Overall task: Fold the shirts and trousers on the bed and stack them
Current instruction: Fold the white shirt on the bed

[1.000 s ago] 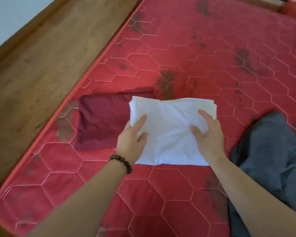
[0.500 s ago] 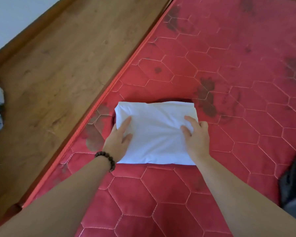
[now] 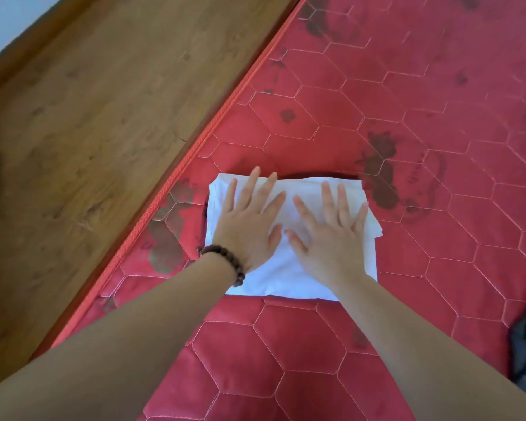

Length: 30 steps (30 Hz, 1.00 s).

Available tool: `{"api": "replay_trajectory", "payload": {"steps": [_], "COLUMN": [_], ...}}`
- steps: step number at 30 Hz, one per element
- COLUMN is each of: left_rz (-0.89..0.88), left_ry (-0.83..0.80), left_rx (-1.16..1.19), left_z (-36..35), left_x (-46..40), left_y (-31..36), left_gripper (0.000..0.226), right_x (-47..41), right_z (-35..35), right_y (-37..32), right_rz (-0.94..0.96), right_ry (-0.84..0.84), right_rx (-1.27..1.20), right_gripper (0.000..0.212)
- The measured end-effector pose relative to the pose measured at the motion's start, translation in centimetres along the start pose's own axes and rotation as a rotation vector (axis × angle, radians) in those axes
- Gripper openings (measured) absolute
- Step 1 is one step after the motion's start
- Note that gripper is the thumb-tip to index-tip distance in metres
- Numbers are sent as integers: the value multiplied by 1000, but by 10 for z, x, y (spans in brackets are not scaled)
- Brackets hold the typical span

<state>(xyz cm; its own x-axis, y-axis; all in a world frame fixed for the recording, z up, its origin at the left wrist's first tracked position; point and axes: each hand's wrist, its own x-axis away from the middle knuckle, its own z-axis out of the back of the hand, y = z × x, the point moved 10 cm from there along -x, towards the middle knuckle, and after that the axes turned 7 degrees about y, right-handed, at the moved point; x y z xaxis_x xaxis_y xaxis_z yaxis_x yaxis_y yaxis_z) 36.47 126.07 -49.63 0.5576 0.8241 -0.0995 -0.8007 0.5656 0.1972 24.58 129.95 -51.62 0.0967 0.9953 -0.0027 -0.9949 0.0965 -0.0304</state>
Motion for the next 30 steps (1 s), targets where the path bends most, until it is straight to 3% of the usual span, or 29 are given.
{"api": "replay_trajectory", "payload": {"steps": [3, 10, 14, 20, 22, 26, 30], "left_rz": [77, 213, 237, 288, 343, 242, 263], "left_ry": [-185, -86, -55, -84, -71, -17, -106], "left_rx": [-118, -139, -101, 83, 41, -50, -77], "left_z": [-39, -50, -52, -45, -33, -25, -49], "left_x": [2, 15, 15, 16, 26, 44, 57], "left_y": [-19, -34, -39, -48, -55, -25, -13], "left_gripper": [69, 70, 68, 63, 64, 64, 66], "right_x": [-1, -5, -9, -12, -9, 14, 23], "right_z": [-29, -36, -34, -36, -27, -16, -30], "right_y": [0, -1, 7, 8, 6, -26, -34], "right_rz": [1, 38, -33, -53, -76, 81, 138], "right_ry": [-100, -3, 41, -33, -21, 29, -17], "right_rx": [51, 24, -17, -34, -22, 7, 9], "right_gripper": [68, 60, 60, 62, 62, 60, 61]}}
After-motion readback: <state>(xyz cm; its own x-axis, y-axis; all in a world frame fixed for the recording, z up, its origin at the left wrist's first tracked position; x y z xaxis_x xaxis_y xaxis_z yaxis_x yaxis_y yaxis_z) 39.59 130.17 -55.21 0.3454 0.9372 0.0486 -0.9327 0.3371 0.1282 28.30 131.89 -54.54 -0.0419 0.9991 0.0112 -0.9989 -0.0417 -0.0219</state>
